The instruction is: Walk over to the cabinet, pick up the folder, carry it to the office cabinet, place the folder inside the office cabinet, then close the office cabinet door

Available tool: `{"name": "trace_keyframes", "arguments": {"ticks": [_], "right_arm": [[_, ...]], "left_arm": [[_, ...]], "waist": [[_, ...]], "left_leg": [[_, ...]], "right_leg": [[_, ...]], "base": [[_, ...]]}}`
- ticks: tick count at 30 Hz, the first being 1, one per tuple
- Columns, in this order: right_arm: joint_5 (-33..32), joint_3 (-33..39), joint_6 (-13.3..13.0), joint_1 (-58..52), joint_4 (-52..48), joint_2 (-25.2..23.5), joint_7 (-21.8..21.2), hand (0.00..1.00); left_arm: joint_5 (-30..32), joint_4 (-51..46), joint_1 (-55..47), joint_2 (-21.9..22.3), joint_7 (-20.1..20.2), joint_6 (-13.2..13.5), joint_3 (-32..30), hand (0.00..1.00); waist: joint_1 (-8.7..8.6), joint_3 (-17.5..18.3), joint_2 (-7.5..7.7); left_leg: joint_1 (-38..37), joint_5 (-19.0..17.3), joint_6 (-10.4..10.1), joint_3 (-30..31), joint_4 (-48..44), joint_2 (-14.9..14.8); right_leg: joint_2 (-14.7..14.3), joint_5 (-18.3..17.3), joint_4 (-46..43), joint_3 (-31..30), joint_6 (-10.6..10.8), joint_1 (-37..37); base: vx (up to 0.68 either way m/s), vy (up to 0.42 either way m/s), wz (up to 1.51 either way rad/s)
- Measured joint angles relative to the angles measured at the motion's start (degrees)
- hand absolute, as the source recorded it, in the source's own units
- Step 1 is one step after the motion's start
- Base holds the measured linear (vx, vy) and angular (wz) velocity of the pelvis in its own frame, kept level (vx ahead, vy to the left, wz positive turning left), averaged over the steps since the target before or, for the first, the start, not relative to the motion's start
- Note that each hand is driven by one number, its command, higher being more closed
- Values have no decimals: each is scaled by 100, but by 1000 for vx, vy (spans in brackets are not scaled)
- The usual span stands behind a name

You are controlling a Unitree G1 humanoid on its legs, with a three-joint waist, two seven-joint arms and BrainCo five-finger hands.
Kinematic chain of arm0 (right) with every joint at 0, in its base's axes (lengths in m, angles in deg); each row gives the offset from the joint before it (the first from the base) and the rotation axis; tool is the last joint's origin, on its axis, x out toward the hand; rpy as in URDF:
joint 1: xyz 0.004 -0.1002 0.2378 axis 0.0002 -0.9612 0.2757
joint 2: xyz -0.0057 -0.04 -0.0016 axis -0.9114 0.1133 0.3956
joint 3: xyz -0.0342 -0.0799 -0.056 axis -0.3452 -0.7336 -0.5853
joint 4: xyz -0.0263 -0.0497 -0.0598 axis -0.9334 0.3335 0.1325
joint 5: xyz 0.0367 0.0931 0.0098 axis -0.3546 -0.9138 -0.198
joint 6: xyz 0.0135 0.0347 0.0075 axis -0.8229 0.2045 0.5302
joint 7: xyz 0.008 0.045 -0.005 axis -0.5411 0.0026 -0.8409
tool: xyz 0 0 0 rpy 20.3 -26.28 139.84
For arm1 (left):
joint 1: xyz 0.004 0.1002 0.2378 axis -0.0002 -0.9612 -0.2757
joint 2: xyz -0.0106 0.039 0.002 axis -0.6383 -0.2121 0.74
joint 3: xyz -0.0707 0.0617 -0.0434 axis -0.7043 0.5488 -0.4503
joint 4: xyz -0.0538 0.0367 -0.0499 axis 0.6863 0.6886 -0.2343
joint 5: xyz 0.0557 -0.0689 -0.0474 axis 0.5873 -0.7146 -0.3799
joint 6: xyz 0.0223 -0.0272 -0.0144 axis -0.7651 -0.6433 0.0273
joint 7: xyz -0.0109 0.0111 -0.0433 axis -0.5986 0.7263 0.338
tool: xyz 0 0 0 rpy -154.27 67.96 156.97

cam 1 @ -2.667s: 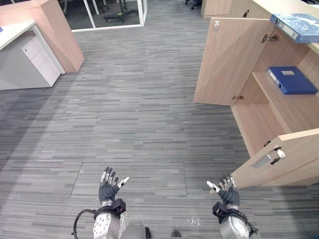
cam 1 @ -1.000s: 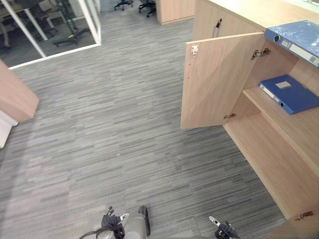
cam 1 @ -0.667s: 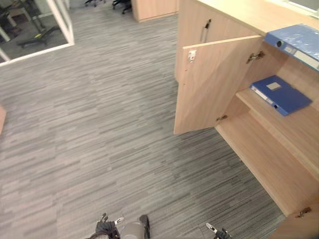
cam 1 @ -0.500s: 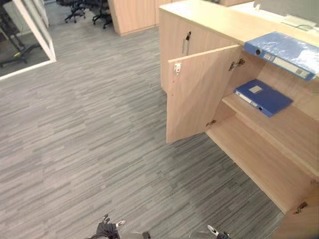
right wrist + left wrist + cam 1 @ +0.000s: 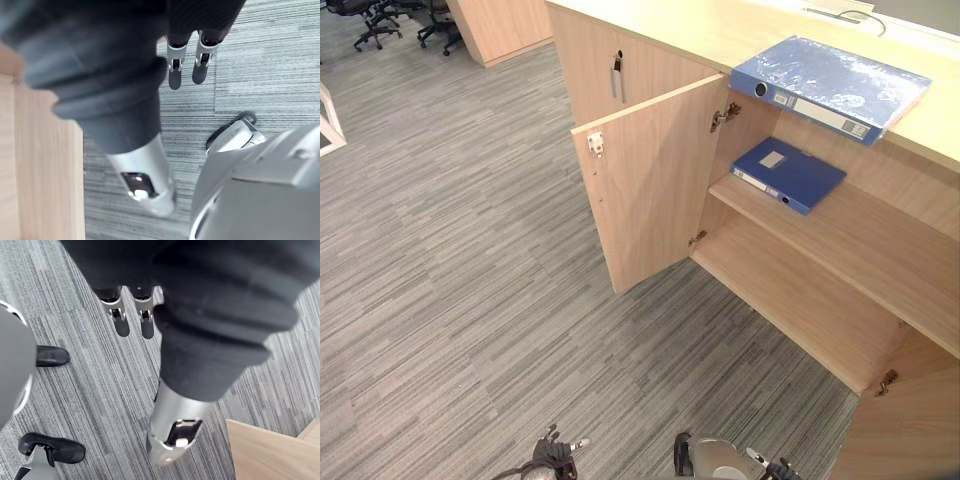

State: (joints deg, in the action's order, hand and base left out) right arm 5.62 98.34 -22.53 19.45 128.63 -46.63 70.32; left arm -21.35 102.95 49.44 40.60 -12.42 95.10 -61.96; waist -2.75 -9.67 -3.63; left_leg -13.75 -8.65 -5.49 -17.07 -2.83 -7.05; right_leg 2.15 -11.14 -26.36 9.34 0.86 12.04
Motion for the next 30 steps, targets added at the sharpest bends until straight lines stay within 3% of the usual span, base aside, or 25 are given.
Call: {"name": "trace_keyframes", "arguments": {"ticks": [2,4,5,7,9,10,11,12,13,14,15,17,18,19,22,26,30], "right_arm": [[-95,183,5,-88,12,-59,0,0],[-251,182,7,-234,-44,-101,6,0],[-290,140,5,-279,-80,-110,6,0],[-415,-132,1,-406,-187,-80,15,0],[-411,-360,-2,-422,-331,-77,25,0],[-411,-355,-2,-318,-355,-67,38,0],[-411,-363,-2,-256,-354,-61,49,0],[-411,-408,-7,-146,-348,-47,75,0],[-388,-480,-17,-55,-282,-26,81,0],[-376,-481,-17,-20,-262,-32,82,0],[-265,-528,-18,58,-250,-74,84,0],[-165,-587,-33,107,-288,-99,80,0],[-163,-588,-48,127,-282,-91,81,0],[-133,-588,-44,90,-249,-205,85,0],[28,-572,-27,24,-129,-323,82,0],[28,-569,-14,99,10,-285,32,0],[29,-515,9,134,125,-223,3,0]], "left_arm": [[90,-85,-1,13,19,8,-6,0],[77,-303,-83,19,12,-2,-281,0],[50,-389,-153,19,7,3,-358,0],[-143,-490,-450,12,-21,7,-554,0],[-180,-495,-482,43,-56,14,-690,0],[-178,-512,-438,58,-63,24,-821,0],[-183,-531,-435,76,-68,21,-895,0],[-246,-568,-439,105,-95,31,-964,0],[-285,-562,-452,120,-121,61,-955,0],[-292,-563,-450,124,-126,71,-950,0],[-293,-561,-437,127,-134,86,-905,0],[-290,-564,-399,153,-159,91,-897,0],[-291,-548,-391,167,-169,89,-904,0],[-276,-497,-354,20,-168,77,-853,0],[-257,-440,-350,-184,-178,64,-675,0],[-155,-287,-337,-349,-176,59,-352,0],[-173,-266,-332,-321,-177,55,-272,0]], "waist": [[-7,-6,20],[-1,-31,14],[15,-30,10],[110,60,-24],[196,137,48],[247,136,46],[265,129,59],[341,111,90],[445,101,105],[466,101,105],[477,101,104],[528,118,87],[530,141,53],[492,236,283],[529,334,554],[523,397,544],[535,395,470]], "left_leg": [[308,-225,-302,41,-815,-125],[1295,-196,-358,204,-3327,-672],[1431,-42,-346,207,-3850,-840],[1595,685,-301,318,-4961,-1215],[1897,1356,-223,498,-5486,-1209],[2137,596,-163,517,-5680,-1108],[2228,180,-60,535,-5638,-1003],[2365,-347,61,651,-5327,-674],[2397,-618,96,905,-4620,-298],[2394,-660,74,1038,-4314,-183],[2395,-696,55,1603,-3361,118],[2399,-441,16,2237,-2267,251],[2404,125,-142,2483,-1995,250],[2325,71,-108,2386,-1928,392],[2104,55,86,1902,-1611,567],[1753,52,266,1569,-1324,677],[1469,19,335,1284,-966,624]], "right_leg": [[33,-183,202,127,-129,-185],[-58,-160,878,320,-152,-833],[-117,-129,944,319,-175,-970],[-368,-63,1072,106,-281,-1391],[-496,27,1286,-352,-422,-1538],[-497,128,1352,-664,-449,-1531],[-476,183,1387,-831,-412,-1556],[-376,248,1492,-1148,-343,-1654],[-271,269,1528,-1440,-309,-1764],[-239,271,1541,-1520,-301,-1807],[-185,267,1622,-1750,-269,-1941],[-195,134,1641,-1952,-16,-2008],[-233,33,1663,-2071,138,-2038],[-80,56,1693,-2201,236,-2022],[242,108,1661,-2398,311,-1878],[402,294,1704,-2709,323,-1852],[274,329,969,-2700,345,-1398]], "base": [[4,-18,16],[118,-35,-10],[160,8,-56],[197,39,-88],[274,9,-96],[310,6,-108],[366,71,-123],[334,135,-138],[319,164,-132],[252,180,-122],[240,203,-94],[239,240,-104],[252,262,-88],[248,257,-59],[236,236,-62],[147,189,-60],[60,77,-56]]}}
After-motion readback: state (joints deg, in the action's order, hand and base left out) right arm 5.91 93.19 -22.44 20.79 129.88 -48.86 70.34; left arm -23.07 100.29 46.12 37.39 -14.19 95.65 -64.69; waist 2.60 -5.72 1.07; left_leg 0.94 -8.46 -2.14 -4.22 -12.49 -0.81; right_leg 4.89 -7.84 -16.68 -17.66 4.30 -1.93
